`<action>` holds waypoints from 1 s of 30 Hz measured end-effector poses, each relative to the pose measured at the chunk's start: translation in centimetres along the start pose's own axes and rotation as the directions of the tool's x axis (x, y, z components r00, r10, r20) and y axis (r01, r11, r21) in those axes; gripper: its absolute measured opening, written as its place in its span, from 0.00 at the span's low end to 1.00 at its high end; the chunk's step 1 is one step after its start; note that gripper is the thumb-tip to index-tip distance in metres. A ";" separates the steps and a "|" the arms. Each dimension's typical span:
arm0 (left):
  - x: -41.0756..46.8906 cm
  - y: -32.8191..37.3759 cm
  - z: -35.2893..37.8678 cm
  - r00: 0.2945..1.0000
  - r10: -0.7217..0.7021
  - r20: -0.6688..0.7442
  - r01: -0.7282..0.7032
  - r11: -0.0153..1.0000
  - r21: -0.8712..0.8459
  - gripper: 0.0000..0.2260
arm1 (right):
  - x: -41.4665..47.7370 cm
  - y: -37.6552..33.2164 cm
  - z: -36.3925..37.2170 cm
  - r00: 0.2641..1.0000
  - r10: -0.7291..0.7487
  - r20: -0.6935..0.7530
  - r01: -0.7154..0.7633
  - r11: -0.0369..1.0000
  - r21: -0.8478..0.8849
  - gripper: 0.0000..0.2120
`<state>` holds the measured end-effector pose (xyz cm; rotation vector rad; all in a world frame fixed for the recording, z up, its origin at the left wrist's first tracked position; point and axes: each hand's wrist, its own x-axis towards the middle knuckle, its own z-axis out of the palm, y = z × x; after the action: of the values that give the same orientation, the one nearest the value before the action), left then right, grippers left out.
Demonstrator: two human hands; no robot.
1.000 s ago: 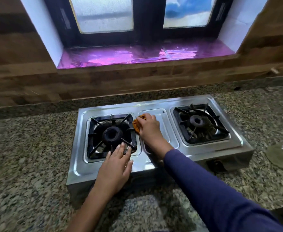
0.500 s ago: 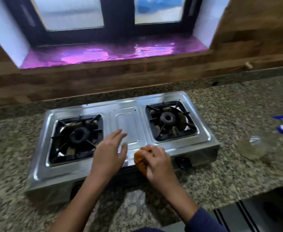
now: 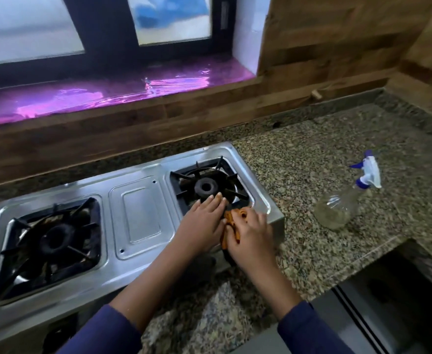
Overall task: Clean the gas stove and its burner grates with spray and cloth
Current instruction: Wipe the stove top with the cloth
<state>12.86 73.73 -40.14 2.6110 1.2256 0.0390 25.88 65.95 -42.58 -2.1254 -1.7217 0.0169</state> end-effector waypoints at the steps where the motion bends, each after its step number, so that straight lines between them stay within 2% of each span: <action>1: -0.1 -0.2 0.2 1.000 0.005 0.013 -0.005 1.000 -0.002 0.26 | 0.1 0.2 -0.2 0.999 0.026 -0.021 -0.026 1.000 -0.006 0.19; 4: -0.4 -0.5 0.5 0.999 0.029 0.028 -0.028 0.999 -0.027 0.32 | 2.0 2.9 -0.5 0.980 0.184 -0.077 -0.189 0.980 -0.068 0.18; 6: -0.5 -0.7 0.5 0.999 0.035 0.017 -0.034 0.998 -0.045 0.35 | 4.5 4.9 -0.6 0.968 0.238 -0.079 -0.242 0.969 -0.047 0.19; 8: -0.4 -0.7 0.6 1.000 0.029 0.000 -0.029 0.998 -0.053 0.36 | 7.6 6.0 0.0 0.984 0.178 -0.033 -0.176 0.983 0.050 0.20; 11: -0.4 -0.4 0.8 1.000 0.018 -0.020 -0.019 0.998 -0.066 0.36 | 13.3 6.3 1.3 0.997 0.011 0.074 -0.024 0.984 0.177 0.19; 16: -0.3 -0.5 0.6 1.000 0.000 -0.004 0.000 0.997 -0.079 0.37 | 18.5 5.5 2.0 0.979 -0.052 0.199 -0.012 0.952 0.307 0.18; 20: -0.3 -0.9 0.6 1.000 0.011 0.001 -0.010 0.995 -0.100 0.37 | 16.0 6.5 1.2 0.980 -0.068 0.189 0.000 0.941 0.339 0.19; 26: -0.3 -1.0 1.0 1.000 0.011 0.001 -0.011 0.997 -0.079 0.35 | 5.0 9.4 -2.1 0.986 0.001 0.169 -0.060 0.938 0.342 0.23; 30: -0.3 -0.9 1.2 1.000 0.006 -0.008 -0.006 0.996 -0.091 0.31 | 4.6 9.1 -2.1 0.985 0.052 0.163 -0.096 0.958 0.270 0.22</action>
<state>12.13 73.77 -41.43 2.5386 1.1895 0.1031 35.99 68.19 -42.42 -2.0208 -1.6119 0.4301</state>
